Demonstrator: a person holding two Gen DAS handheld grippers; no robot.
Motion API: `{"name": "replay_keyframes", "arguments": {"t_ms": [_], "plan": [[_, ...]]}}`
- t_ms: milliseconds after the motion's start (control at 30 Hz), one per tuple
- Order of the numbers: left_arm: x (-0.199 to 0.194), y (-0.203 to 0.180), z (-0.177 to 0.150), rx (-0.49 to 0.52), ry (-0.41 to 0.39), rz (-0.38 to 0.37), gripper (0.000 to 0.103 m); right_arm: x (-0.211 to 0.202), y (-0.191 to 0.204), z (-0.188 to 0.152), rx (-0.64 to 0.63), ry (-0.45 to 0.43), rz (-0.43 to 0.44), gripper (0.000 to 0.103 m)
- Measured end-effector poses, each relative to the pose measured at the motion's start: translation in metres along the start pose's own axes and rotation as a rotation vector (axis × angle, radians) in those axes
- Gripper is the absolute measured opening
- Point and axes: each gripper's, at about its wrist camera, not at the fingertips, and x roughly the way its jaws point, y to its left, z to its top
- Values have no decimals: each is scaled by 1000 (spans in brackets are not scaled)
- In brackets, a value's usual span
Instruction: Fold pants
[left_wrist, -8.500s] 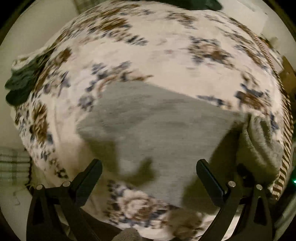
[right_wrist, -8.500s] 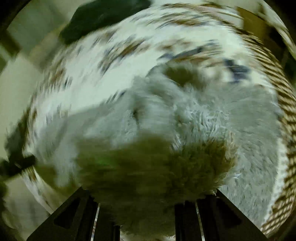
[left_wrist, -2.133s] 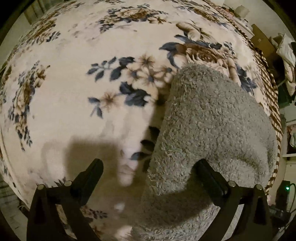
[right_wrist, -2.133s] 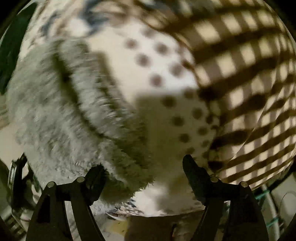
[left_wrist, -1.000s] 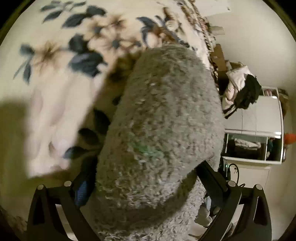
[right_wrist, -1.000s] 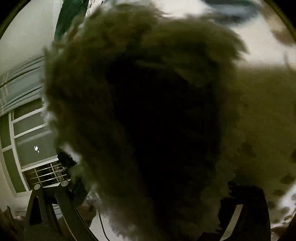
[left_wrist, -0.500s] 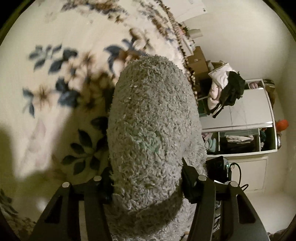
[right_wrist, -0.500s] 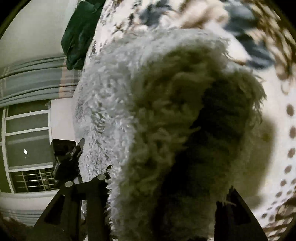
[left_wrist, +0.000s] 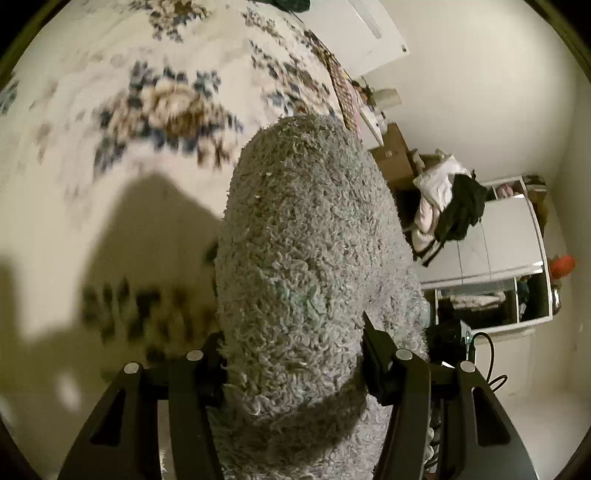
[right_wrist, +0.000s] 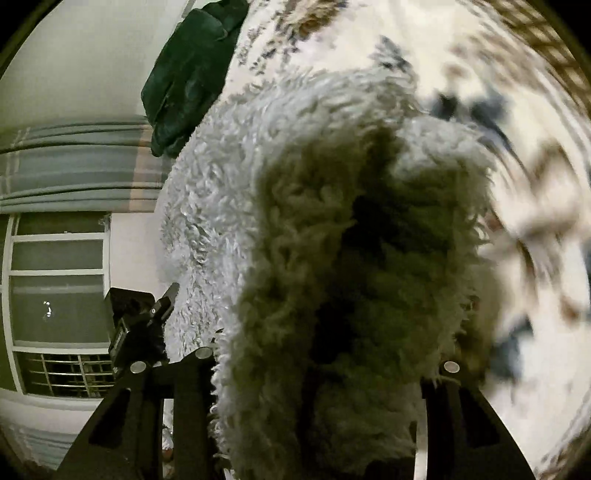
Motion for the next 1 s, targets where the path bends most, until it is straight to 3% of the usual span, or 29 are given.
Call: {"name": "replay_keyframes", "arguments": {"t_ms": [133, 300, 500, 533, 633, 667, 833, 933, 1000], "plan": [[14, 14, 57, -3, -28, 17, 53, 35, 16, 68, -10, 11, -7, 48], [34, 34, 105, 6, -33, 35, 54, 77, 16, 136, -19, 32, -16, 48], [59, 64, 129, -26, 36, 183, 60, 102, -22, 183, 11, 93, -68, 50], [60, 64, 129, -20, 38, 205, 63, 104, -25, 186, 18, 98, -73, 53], [55, 57, 128, 19, 28, 295, 75, 104, -23, 186, 13, 102, -103, 82], [52, 50, 127, 46, 15, 345, 83, 100, -20, 186, -3, 95, -141, 89], [35, 14, 117, 178, -30, 522, 100, 78, 13, 143, -150, 30, -405, 100], [28, -12, 103, 259, -70, 648, 100, 63, 41, 120, -259, -58, -632, 102], [21, -32, 89, 291, -100, 727, 100, 51, 59, 102, -292, -113, -722, 102]]}}
